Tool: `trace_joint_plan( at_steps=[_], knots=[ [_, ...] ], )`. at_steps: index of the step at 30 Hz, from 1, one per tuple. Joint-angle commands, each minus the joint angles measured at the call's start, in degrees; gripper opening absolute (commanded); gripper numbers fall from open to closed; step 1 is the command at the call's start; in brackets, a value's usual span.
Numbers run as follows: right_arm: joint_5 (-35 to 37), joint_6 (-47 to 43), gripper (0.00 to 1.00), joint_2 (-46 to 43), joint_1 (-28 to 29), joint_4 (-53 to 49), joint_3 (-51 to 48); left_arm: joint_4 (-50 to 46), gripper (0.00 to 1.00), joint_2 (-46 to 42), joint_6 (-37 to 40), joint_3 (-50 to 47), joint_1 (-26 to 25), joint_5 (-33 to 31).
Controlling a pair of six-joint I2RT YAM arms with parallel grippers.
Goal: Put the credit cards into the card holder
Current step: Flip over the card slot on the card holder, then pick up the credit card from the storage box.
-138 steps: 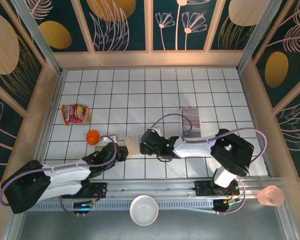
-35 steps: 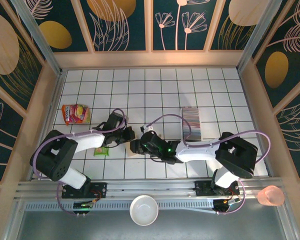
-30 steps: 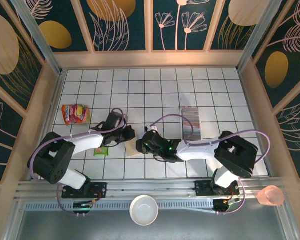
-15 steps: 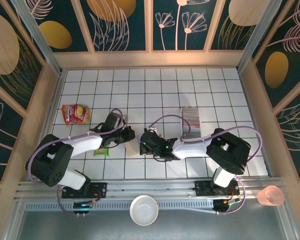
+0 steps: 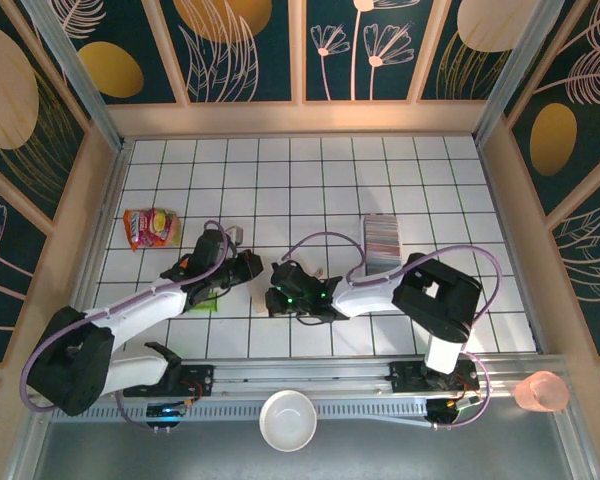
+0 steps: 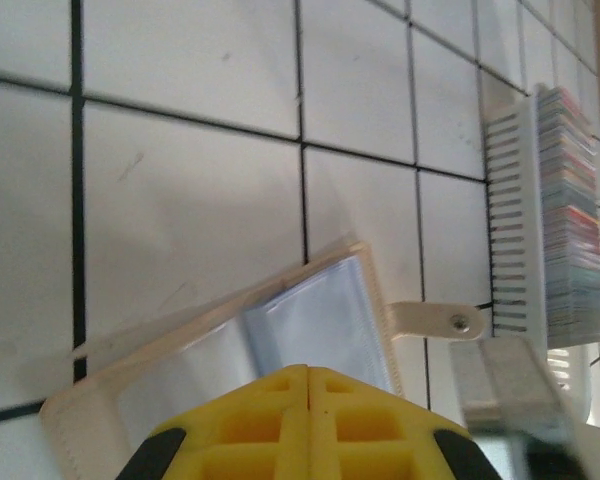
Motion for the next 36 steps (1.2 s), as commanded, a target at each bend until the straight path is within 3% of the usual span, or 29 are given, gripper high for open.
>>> trace_joint_plan(
  at_steps=[1,12,16,19,23,27,31,36],
  knots=[
    [-1.66,-1.39,0.0,1.24,0.69,1.16,1.96,2.36,0.0,1.36,-1.81,-2.77,0.24,1.8],
    [1.12,-4.19,0.03,-1.67,0.69,-0.46,1.89,4.21,0.0,5.79,-0.65,-7.7,0.24,-0.97],
    [6.96,-9.4,0.22,-11.97,-1.3,-1.31,-2.0,4.63,0.0,6.34,1.05,-8.21,0.24,-1.43],
    [9.67,-19.66,0.4,-24.84,-3.13,-3.52,-4.79,4.97,0.0,6.57,2.23,-8.61,0.28,-2.62],
    [15.75,-42.47,0.41,-37.67,-4.69,-11.74,-3.58,7.62,0.0,8.82,3.26,-9.12,0.24,-1.8],
    [9.9,-68.75,0.48,-49.37,-5.55,-18.74,-6.68,7.14,0.0,10.0,4.84,-8.46,0.29,-3.11],
    [11.92,-89.72,0.57,-54.87,-7.01,-32.44,-7.82,7.15,0.0,8.45,6.07,-8.59,0.29,-4.57],
    [5.76,-100.43,0.68,-55.85,-19.49,-47.05,-5.06,6.65,0.0,8.27,8.99,-7.19,0.24,-3.47]
  ],
)
